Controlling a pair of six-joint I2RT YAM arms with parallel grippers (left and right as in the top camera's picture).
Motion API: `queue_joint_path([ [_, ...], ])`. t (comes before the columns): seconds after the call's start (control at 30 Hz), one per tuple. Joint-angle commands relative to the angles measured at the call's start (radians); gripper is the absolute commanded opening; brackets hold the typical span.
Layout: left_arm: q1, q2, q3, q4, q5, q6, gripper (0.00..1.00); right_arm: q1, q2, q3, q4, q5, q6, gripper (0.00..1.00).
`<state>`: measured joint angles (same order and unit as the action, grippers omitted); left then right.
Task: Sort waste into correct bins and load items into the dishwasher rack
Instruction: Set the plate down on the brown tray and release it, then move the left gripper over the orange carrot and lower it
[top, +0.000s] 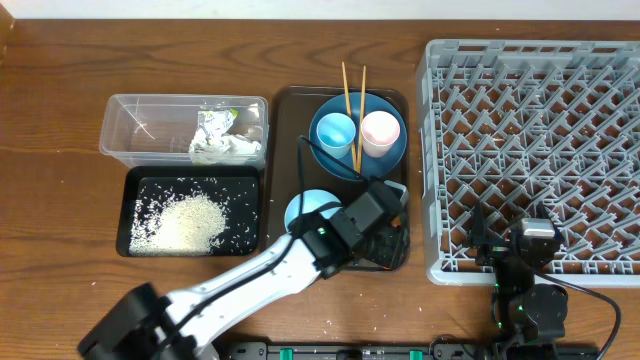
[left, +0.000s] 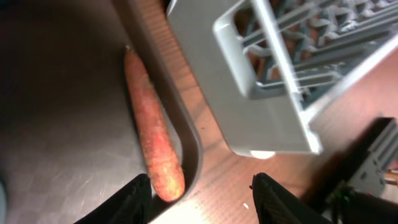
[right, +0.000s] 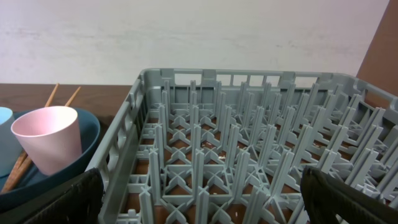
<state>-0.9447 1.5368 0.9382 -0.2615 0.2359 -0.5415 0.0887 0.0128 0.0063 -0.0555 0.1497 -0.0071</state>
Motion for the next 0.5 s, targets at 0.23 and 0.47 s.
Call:
queue_joint_path([
  [0.23, -0.004, 0.157, 0.015, 0.021, -0.065, -0.071, 0.55, -0.011, 0.0, -0.001, -0.004, 0.003, 0.006, 0.99],
  [0.47, -0.016, 0.19, 0.015, 0.02, -0.065, -0.07, 0.56, -0.011, 0.0, -0.001, -0.004, 0.003, 0.006, 0.99],
])
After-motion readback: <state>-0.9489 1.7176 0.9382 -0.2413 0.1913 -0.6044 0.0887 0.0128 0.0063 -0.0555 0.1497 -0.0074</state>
